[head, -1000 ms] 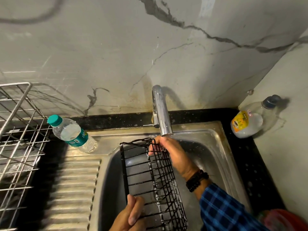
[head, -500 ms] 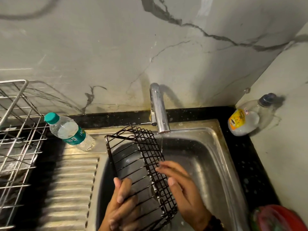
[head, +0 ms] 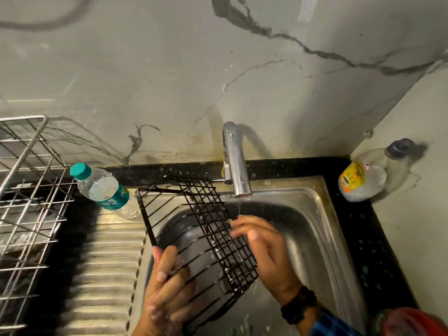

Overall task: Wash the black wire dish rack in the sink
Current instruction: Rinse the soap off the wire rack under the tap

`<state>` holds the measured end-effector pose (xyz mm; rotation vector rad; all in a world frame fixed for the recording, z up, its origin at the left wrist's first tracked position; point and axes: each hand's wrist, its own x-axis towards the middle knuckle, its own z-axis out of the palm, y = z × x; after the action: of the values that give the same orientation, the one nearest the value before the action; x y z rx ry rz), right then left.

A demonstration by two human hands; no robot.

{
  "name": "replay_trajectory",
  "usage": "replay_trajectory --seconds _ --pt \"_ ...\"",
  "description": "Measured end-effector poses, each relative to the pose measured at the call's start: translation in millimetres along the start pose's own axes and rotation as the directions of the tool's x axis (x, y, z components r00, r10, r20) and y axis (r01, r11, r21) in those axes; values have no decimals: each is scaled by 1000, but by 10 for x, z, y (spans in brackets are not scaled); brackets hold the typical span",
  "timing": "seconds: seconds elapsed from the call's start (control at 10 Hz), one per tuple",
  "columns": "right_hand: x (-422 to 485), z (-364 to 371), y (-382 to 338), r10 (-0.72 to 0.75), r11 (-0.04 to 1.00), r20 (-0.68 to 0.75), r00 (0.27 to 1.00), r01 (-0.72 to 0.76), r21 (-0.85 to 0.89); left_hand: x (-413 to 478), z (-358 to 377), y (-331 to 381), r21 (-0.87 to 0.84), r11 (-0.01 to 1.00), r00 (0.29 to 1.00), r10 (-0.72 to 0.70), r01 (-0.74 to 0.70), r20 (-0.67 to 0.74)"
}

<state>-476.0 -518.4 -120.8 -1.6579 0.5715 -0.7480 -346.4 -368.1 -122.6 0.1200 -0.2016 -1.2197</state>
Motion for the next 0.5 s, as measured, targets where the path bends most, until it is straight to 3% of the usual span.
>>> replay_trajectory --seconds 0.2,0.3,0.4,0.5 --pt "-68 53 40 -103 992 90 991 109 -63 58 163 22 -31 984 982 -170 173 83" --pt "-60 86 62 -48 998 175 983 55 -36 53 205 -35 -29 979 976 -200 203 92" --pt "39 -3 0 176 984 324 929 -177 -26 53 183 -50 -46 977 974 -204 209 96" --pt "138 -74 -20 327 944 460 826 -303 -126 55 173 -49 -56 971 967 -224 232 122"
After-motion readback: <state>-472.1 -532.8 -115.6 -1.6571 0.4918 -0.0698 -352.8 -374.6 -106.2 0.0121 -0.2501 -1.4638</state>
